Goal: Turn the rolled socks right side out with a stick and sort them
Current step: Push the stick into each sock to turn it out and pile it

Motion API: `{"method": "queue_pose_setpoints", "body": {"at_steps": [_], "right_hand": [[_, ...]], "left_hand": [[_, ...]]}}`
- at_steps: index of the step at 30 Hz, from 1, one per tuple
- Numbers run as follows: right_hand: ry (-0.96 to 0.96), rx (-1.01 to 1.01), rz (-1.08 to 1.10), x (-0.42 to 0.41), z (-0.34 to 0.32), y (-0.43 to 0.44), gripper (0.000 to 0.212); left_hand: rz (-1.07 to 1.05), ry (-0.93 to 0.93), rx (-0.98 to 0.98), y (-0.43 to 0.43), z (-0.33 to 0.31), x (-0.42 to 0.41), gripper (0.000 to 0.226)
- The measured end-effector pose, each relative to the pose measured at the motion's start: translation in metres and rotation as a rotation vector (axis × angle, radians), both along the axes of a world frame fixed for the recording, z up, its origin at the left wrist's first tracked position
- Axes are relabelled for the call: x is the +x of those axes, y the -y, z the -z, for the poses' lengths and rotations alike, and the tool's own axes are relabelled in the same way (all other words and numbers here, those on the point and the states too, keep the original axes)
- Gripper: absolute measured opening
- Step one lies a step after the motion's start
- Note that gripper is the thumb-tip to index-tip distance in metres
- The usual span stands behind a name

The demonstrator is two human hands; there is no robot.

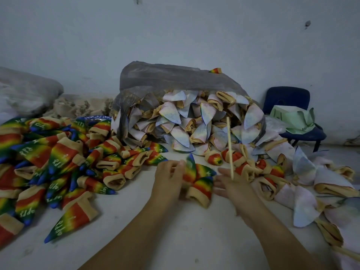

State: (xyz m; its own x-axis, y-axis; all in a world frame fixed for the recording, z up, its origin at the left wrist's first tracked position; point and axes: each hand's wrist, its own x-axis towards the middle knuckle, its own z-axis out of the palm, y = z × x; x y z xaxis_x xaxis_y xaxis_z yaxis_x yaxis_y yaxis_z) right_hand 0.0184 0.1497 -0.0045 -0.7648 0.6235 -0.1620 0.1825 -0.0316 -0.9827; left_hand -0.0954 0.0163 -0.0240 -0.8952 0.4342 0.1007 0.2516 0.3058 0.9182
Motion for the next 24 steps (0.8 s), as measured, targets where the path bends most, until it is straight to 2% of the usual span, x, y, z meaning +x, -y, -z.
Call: {"method": "queue_pose_setpoints", "body": {"at_steps": [4, 7, 9, 12, 19, 21, 24], "right_hand": [[-0.123, -0.101, -0.076, -0.006, 0.002, 0.008, 0.029], [-0.122, 0.016, 0.028, -0.004, 0.004, -0.002, 0.031], [-0.127, 0.066, 0.074, -0.002, 0.006, -0.006, 0.029], [-0.128, 0.074, 0.163, -0.002, 0.008, -0.012, 0.03], [-0.101, 0.056, 0.282, -0.001, 0.008, -0.021, 0.028], [-0.078, 0.074, 0.272, -0.001, 0.008, -0.02, 0.027], [-0.065, 0.163, 0.272, -0.001, 0.012, -0.019, 0.026]], "left_hand": [[-0.022, -0.508, -0.221, -0.002, 0.004, 0.011, 0.047], [0.165, -0.795, -0.397, -0.009, 0.006, 0.022, 0.052], [0.286, -0.807, -0.534, -0.015, 0.011, 0.027, 0.05], [0.309, -0.701, -0.681, -0.015, 0.015, 0.024, 0.046], [-0.002, -0.629, -1.004, 0.015, -0.002, -0.001, 0.049], [-0.027, -0.626, -1.013, 0.009, -0.008, -0.001, 0.052], [0.042, -0.732, -0.896, -0.017, -0.014, 0.005, 0.055]]}}
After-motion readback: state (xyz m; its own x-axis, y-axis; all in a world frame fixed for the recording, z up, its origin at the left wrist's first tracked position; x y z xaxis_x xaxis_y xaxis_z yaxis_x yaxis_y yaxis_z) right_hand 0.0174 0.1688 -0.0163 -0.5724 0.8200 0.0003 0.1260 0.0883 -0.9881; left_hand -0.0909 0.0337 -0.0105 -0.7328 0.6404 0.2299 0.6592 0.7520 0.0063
